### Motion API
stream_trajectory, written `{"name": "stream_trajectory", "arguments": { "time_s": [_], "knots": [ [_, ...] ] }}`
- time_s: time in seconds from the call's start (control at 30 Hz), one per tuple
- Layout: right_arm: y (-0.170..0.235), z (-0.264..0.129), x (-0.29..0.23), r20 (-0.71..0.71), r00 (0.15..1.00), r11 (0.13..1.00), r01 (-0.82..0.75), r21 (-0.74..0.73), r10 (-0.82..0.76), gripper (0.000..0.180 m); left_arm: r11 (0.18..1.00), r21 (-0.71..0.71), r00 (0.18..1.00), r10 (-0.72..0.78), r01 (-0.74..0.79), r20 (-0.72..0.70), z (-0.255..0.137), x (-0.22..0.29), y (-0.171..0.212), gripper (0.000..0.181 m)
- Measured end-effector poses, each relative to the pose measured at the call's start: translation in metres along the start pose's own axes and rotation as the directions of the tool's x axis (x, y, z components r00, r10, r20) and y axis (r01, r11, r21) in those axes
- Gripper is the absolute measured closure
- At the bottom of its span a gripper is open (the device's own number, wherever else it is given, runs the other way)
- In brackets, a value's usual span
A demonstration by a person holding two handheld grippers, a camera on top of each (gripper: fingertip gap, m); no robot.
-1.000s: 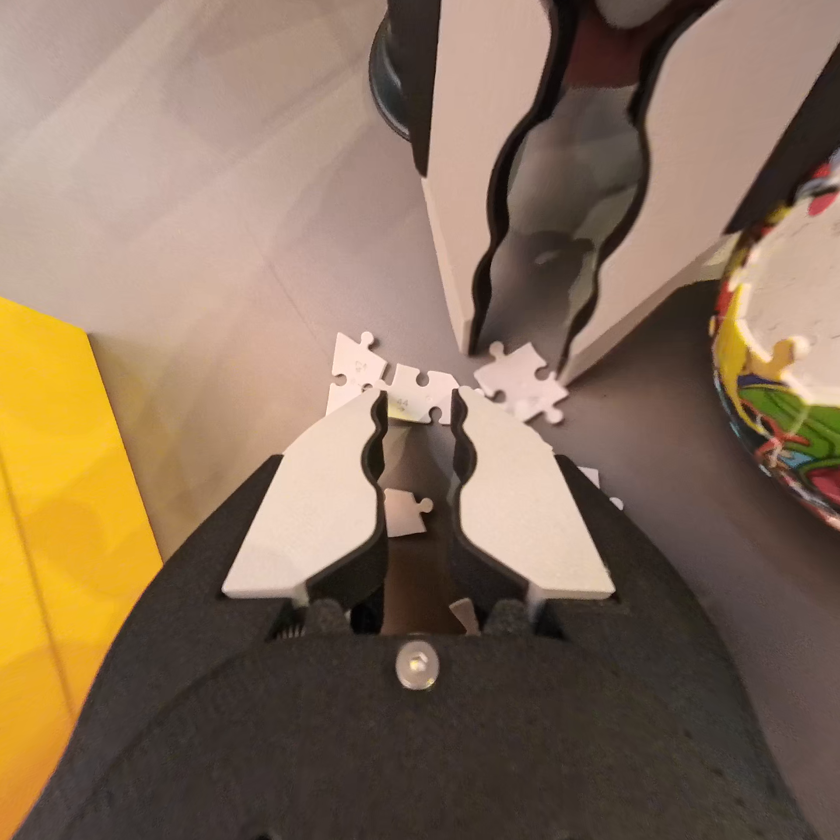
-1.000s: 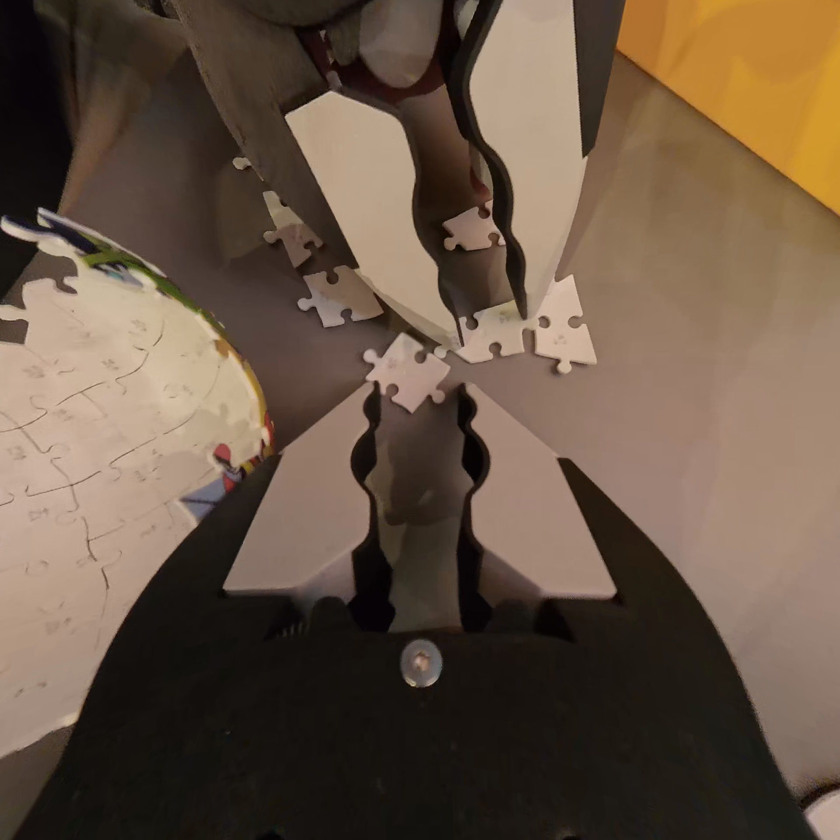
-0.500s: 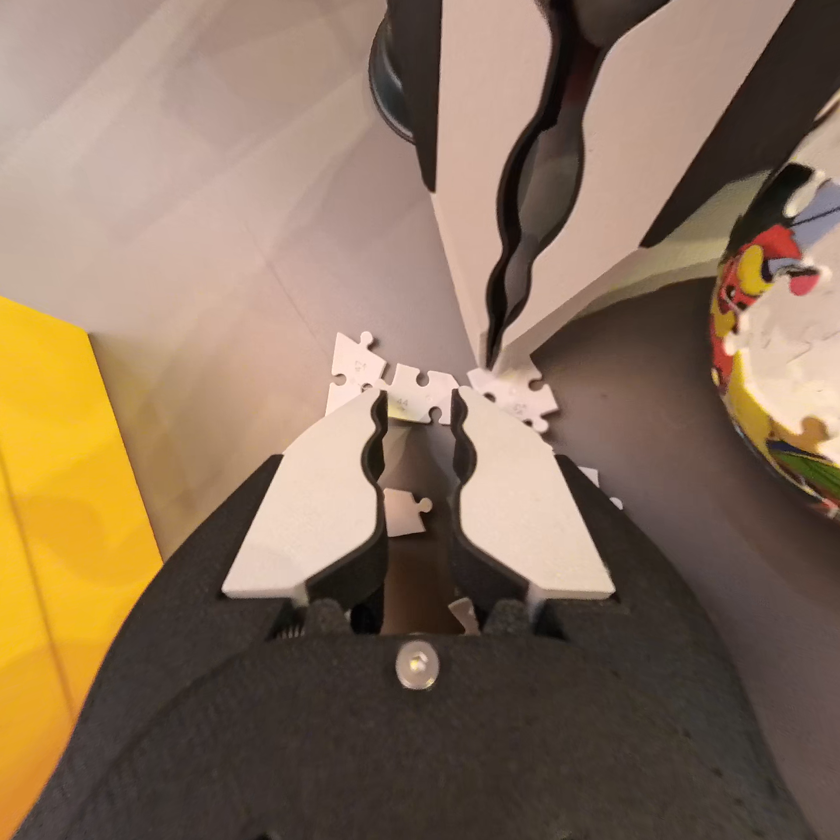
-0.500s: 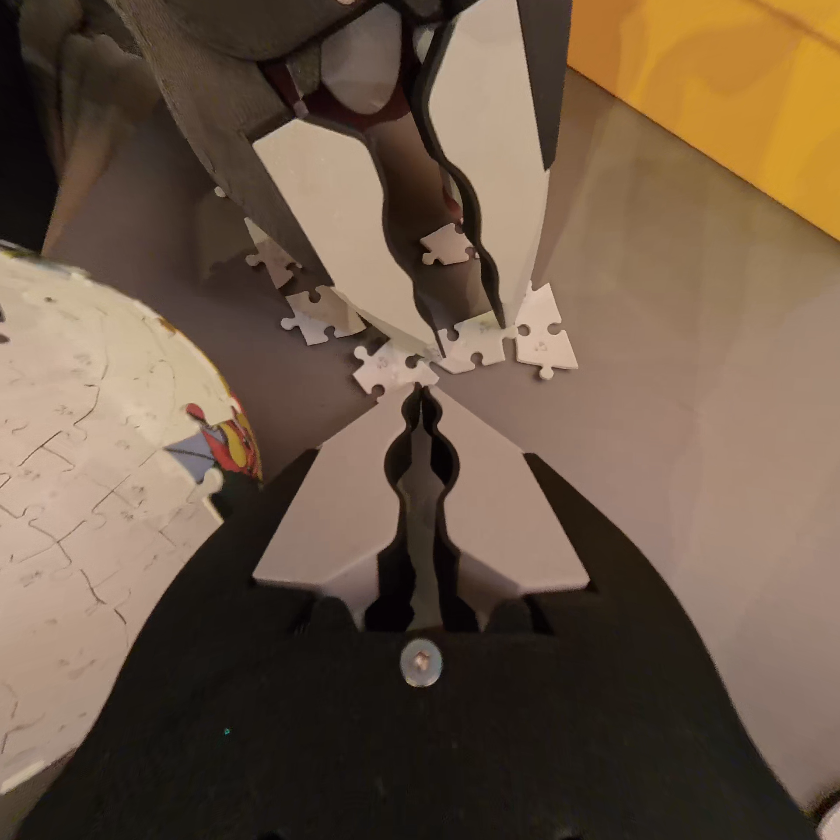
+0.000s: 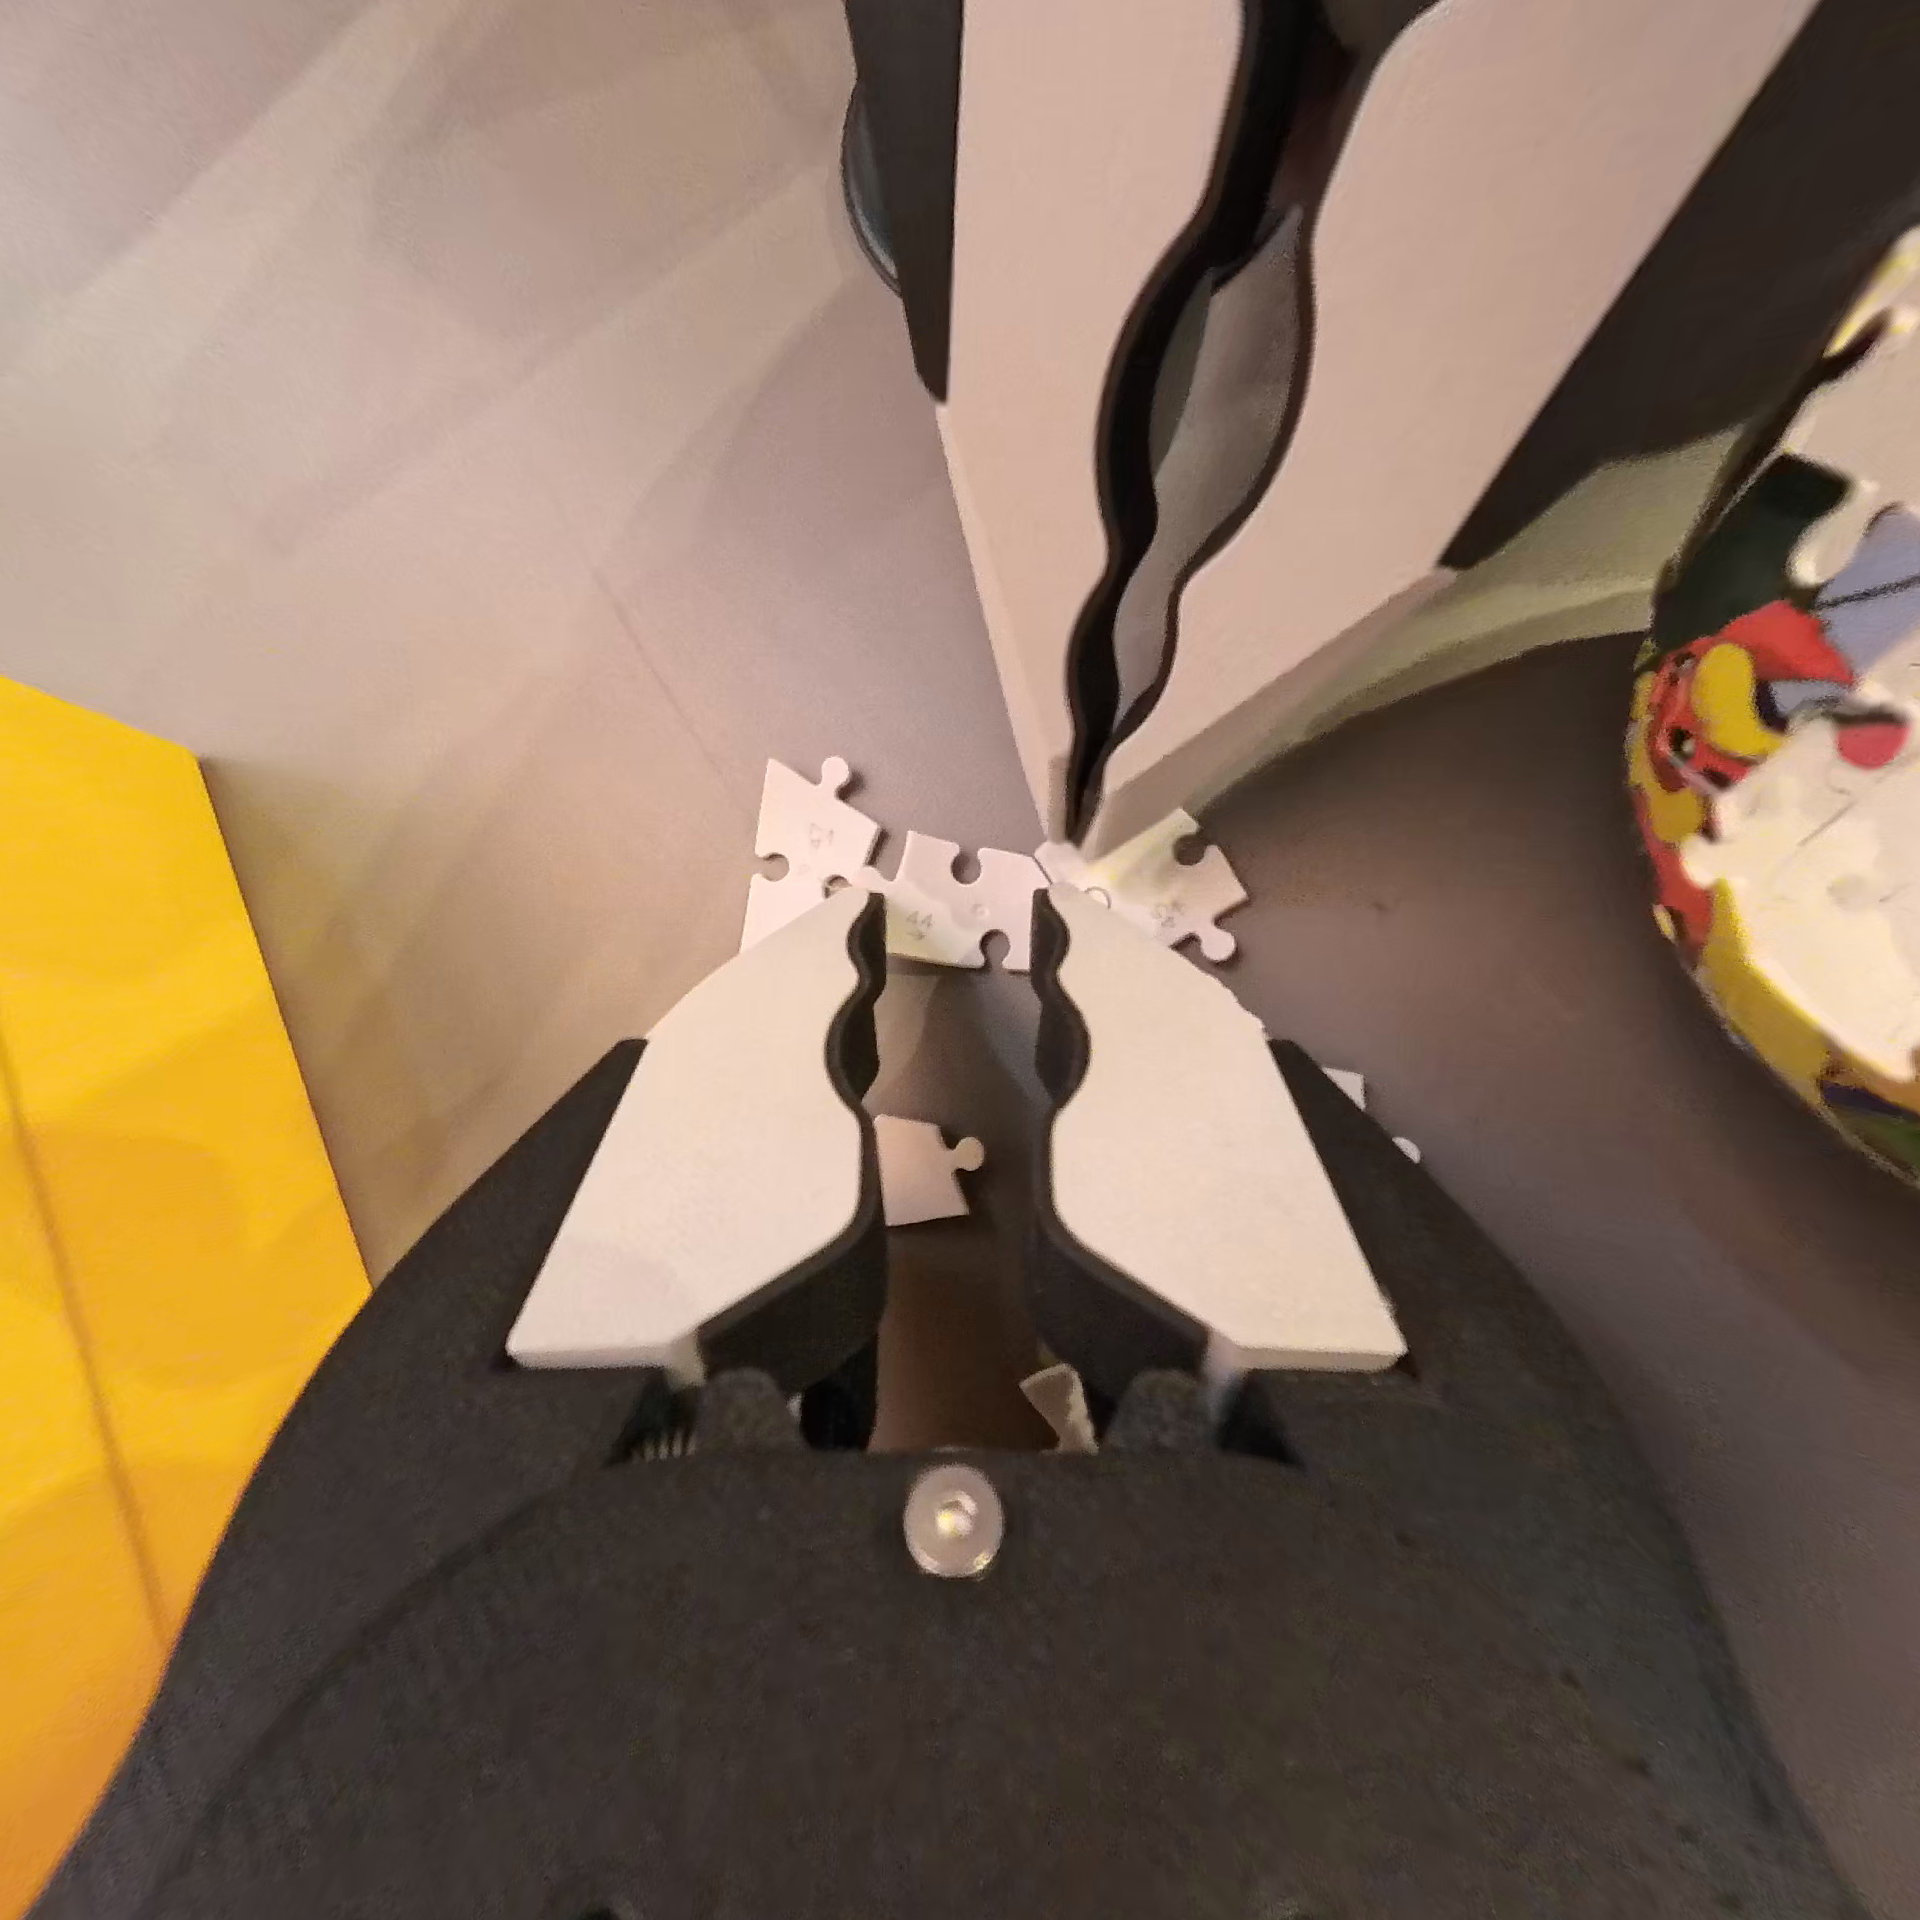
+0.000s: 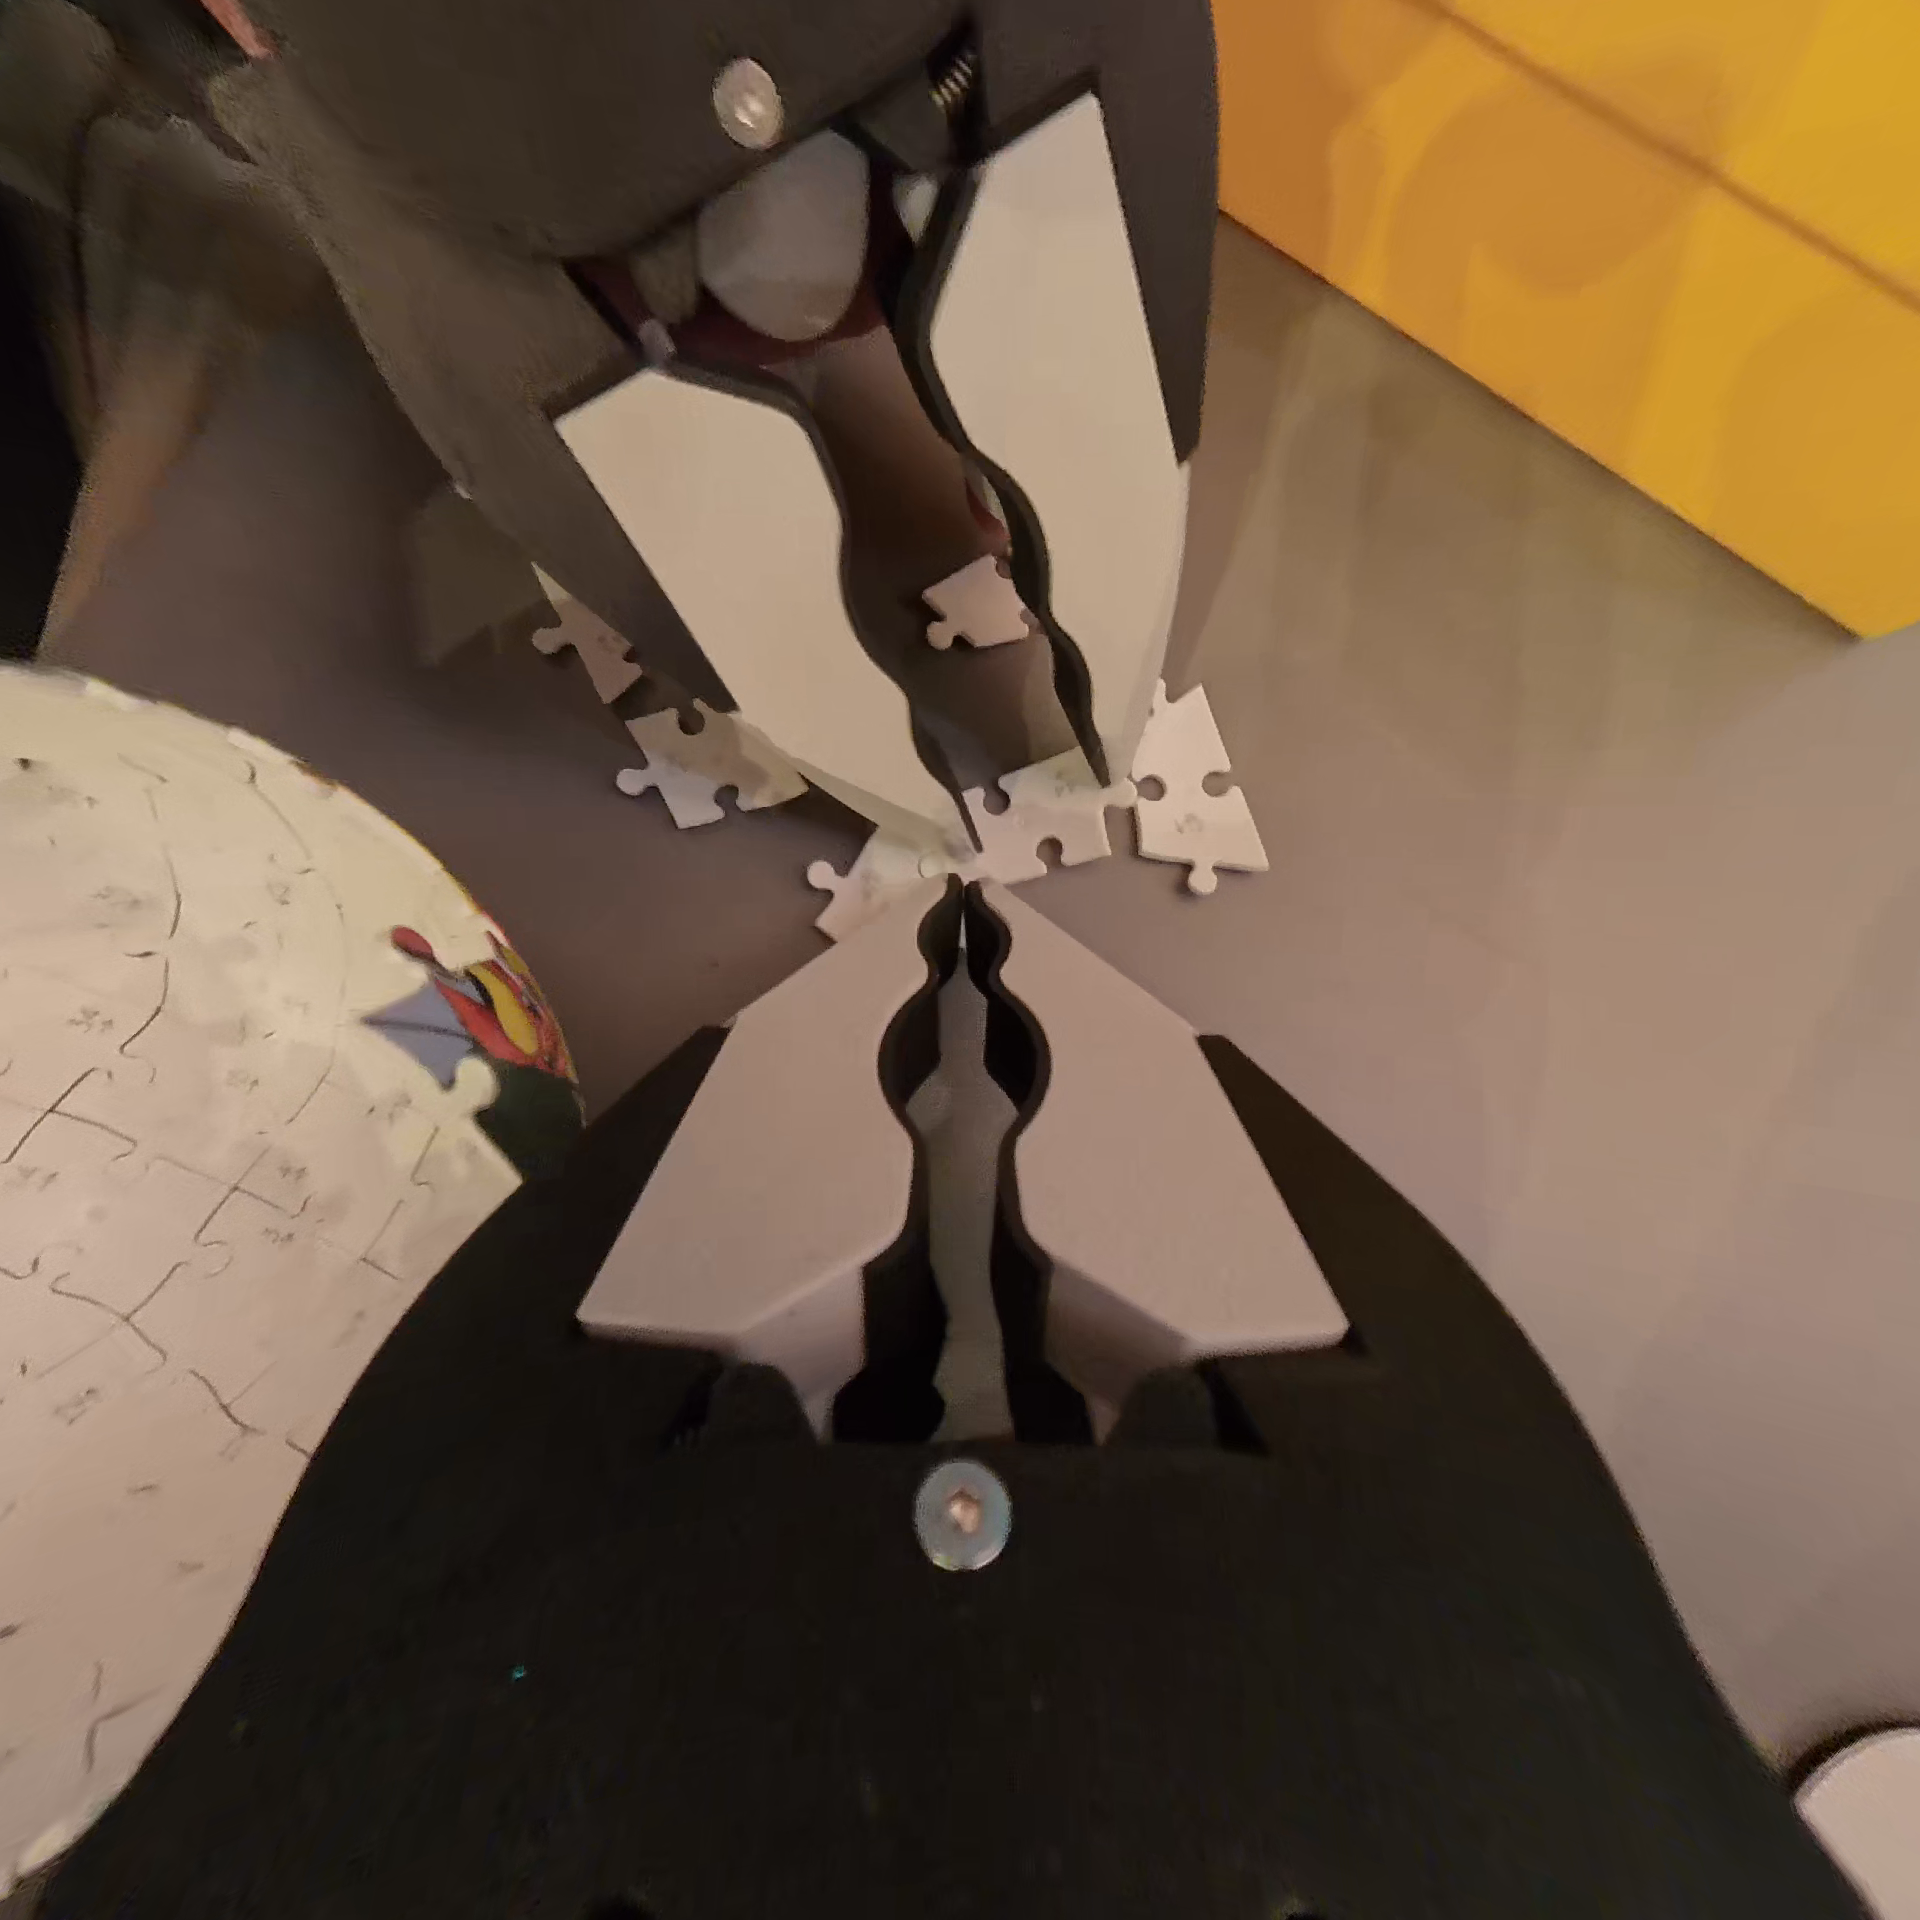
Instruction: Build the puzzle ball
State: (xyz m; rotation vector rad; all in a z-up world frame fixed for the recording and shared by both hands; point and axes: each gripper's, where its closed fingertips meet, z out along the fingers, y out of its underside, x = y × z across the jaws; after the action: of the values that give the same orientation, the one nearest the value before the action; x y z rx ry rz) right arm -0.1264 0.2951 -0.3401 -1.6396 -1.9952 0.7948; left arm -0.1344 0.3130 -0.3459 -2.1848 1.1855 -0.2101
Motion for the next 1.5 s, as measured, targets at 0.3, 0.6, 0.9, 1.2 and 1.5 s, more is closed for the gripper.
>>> {"name": "stream_trajectory", "arguments": {
  "time_s": [0.3,0.6,0.9,1.2,1.5],
  "knots": [
    [0.002,0.009,-0.005,0.049,0.999,0.999,0.016,-0.032,-0.014,0.180,1.000,0.000,1.000,-0.004,0.004,0.001,0.000,-0.001,0.001,0.155],
    [0.003,0.009,-0.004,0.087,0.995,0.995,-0.038,-0.096,0.047,0.180,0.996,0.026,0.993,-0.078,0.081,-0.085,-0.015,0.000,-0.001,0.153],
    [0.003,0.010,-0.005,0.089,0.995,0.986,-0.023,-0.168,0.039,0.180,0.999,-0.014,0.998,0.051,-0.051,0.026,-0.004,0.004,0.003,0.156],
    [0.004,0.010,-0.004,0.030,0.998,0.974,0.053,-0.221,-0.048,0.180,0.998,0.021,0.995,0.055,-0.057,0.083,-0.011,-0.001,0.009,0.149],
    [0.003,0.010,-0.004,0.050,0.997,0.967,0.066,-0.244,-0.055,0.180,0.998,-0.001,0.995,-0.068,0.069,0.078,-0.010,-0.007,0.018,0.137]
  ]
}}
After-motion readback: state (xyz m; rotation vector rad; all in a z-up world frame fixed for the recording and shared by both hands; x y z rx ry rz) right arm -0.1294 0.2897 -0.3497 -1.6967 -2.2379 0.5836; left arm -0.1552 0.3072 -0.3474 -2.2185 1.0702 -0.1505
